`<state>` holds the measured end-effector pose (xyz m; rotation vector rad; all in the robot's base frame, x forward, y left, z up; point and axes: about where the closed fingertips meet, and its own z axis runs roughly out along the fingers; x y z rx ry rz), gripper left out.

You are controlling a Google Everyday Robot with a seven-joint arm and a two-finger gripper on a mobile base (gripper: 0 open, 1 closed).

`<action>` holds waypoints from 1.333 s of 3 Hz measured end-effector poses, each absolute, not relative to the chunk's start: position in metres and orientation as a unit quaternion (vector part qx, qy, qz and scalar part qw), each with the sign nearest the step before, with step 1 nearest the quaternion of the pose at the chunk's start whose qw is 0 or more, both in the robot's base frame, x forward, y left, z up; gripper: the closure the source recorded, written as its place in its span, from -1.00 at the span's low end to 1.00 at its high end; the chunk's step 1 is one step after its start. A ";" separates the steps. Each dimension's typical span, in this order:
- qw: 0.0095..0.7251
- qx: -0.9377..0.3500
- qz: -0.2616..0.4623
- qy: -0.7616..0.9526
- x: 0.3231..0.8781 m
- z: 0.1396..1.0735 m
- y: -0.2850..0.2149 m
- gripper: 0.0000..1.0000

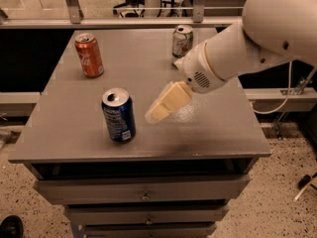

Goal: Knock pepsi can over

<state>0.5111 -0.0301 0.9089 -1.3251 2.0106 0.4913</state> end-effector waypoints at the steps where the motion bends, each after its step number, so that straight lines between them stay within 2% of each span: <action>1: 0.363 -0.497 0.231 0.754 0.510 0.903 0.013 -1.00; 3: 0.388 -0.475 0.254 0.748 0.519 0.892 0.047 -1.00; 4: 0.409 -0.450 0.240 0.757 0.544 0.906 0.050 -1.00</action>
Offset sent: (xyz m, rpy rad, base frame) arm 0.0009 0.0849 -0.0259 0.2087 -0.0076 0.0129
